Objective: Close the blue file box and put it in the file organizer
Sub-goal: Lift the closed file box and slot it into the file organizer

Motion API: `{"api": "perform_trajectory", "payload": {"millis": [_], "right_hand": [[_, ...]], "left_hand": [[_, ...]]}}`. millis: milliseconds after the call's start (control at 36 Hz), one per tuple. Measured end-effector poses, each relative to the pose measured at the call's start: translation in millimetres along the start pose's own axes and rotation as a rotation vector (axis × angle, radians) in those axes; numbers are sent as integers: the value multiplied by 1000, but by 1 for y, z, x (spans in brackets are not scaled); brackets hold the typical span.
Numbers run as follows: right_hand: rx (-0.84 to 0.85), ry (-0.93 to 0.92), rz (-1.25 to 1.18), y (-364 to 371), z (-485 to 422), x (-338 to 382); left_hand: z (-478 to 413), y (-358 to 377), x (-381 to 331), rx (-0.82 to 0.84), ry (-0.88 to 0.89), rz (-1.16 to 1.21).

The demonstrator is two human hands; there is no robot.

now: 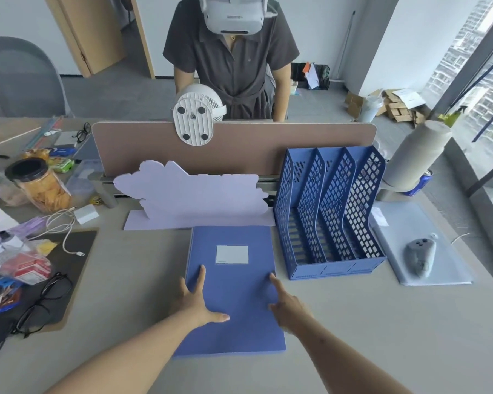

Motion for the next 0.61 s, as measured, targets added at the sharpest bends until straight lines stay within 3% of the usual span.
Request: {"api": "perform_trajectory", "payload": {"millis": [167, 333, 611], "right_hand": [[-10, -107, -368, 7, 7, -5], [-110, -357, -455, 6, 10, 15], [-442, -461, -644, -86, 55, 67]], "left_hand": [[3, -2, 3, -40, 55, 216], [9, -18, 19, -112, 66, 300], [38, -98, -38, -335, 455, 378]]}}
Point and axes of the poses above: each hand's wrist, its own z-axis away from the middle knuckle, its own y-axis out of the palm, x = y × z, the point moved 7 cm from there along -z, towards the middle knuckle
